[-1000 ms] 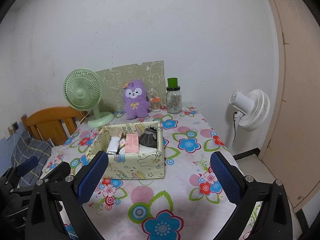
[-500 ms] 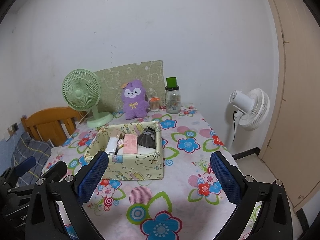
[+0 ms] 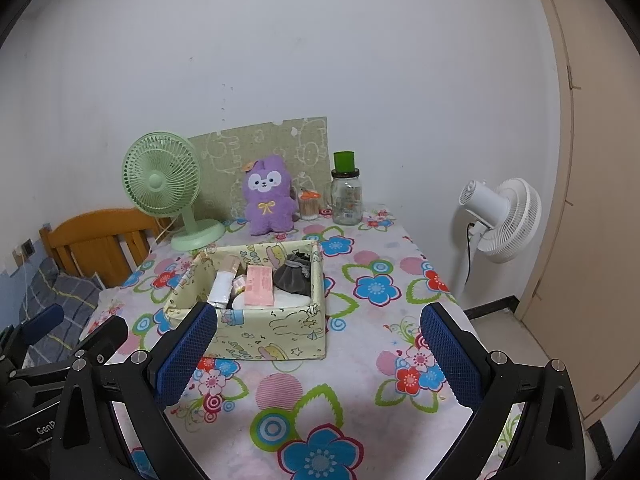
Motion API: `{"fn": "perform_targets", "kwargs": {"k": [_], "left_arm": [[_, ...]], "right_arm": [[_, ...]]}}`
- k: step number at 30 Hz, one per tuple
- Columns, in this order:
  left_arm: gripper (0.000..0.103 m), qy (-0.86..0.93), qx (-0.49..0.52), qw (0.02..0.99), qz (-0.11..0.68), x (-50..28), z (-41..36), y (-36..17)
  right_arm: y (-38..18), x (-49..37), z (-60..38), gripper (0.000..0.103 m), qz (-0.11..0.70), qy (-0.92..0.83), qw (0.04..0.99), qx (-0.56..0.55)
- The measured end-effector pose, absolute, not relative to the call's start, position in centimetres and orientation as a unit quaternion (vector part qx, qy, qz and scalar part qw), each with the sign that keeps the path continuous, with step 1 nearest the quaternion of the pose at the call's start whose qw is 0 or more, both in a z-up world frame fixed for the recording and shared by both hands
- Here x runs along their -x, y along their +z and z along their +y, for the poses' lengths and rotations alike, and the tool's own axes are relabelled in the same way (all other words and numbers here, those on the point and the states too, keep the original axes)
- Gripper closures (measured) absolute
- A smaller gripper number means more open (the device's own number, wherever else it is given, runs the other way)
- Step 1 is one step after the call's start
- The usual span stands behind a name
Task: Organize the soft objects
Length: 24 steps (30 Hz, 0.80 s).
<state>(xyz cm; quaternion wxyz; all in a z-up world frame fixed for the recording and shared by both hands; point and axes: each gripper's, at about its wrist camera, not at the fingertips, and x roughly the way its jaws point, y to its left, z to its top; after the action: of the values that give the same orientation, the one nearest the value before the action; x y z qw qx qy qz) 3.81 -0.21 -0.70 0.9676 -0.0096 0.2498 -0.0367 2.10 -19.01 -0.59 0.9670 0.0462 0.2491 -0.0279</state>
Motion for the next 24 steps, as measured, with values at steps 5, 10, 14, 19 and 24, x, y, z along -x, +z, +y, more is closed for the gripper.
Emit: {"fn": "perform_targets", "kwargs": {"k": [5,10,14,19,24], "left_arm": [[0.000,-0.038,0.009,0.968,0.249,-3.97,-0.27,-0.70],[0.000,-0.037,0.005,0.968,0.247,-4.11,-0.46,-0.68],[0.000,-0.039,0.005,0.969,0.245,-4.09,-0.52,-0.57],[0.000,-0.039,0.004,0.969,0.244,-4.05,-0.55,-0.54],[0.000,-0.040,0.004,0.969,0.244,-4.06,-0.57,-0.56]], "right_arm": [[-0.60,-2.17,-18.96,0.000,0.247,-0.031,0.968,-0.044],[-0.78,-2.23,-18.99,0.000,0.249,-0.030,0.967,-0.047],[-0.76,-2.29,-19.03,0.000,0.250,-0.031,0.967,-0.047],[-0.75,-2.28,-19.03,0.000,0.250,-0.030,0.967,-0.047],[-0.70,-2.23,-19.05,0.000,0.249,-0.030,0.967,-0.048]]}}
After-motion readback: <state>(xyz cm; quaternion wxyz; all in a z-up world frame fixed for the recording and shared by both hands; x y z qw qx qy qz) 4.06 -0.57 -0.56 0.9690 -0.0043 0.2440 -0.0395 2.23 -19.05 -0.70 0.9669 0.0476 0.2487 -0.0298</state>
